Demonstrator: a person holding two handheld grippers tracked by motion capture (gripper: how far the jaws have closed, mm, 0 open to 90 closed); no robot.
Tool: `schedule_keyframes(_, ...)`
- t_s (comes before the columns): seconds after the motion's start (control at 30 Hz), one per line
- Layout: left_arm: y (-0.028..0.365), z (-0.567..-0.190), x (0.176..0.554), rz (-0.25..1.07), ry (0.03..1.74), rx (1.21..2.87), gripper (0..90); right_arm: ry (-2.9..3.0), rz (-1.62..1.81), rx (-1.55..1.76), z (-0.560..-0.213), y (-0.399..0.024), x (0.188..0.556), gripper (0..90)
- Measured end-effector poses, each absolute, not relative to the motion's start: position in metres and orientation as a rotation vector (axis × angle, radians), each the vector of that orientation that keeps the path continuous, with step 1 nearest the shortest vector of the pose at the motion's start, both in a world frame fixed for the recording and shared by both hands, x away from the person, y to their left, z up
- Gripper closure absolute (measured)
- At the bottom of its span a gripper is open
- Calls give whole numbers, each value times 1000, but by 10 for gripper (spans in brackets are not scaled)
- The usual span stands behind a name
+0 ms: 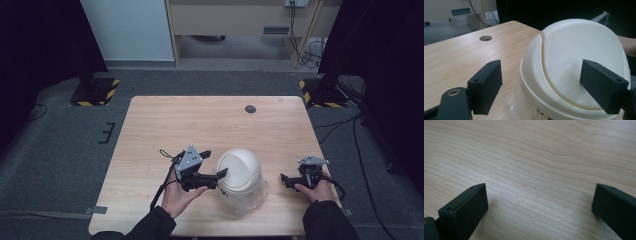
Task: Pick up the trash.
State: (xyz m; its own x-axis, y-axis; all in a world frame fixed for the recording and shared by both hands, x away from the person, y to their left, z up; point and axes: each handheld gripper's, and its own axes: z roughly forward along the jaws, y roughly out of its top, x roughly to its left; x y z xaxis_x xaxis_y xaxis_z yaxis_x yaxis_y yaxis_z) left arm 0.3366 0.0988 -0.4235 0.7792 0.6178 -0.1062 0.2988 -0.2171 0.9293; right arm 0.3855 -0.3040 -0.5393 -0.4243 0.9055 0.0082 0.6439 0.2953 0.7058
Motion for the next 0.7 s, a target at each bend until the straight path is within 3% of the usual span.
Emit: schedule_keyframes(0.7,82,-430,342,337,718,1903,176,2176,906,1389,-539,-304,386,7)
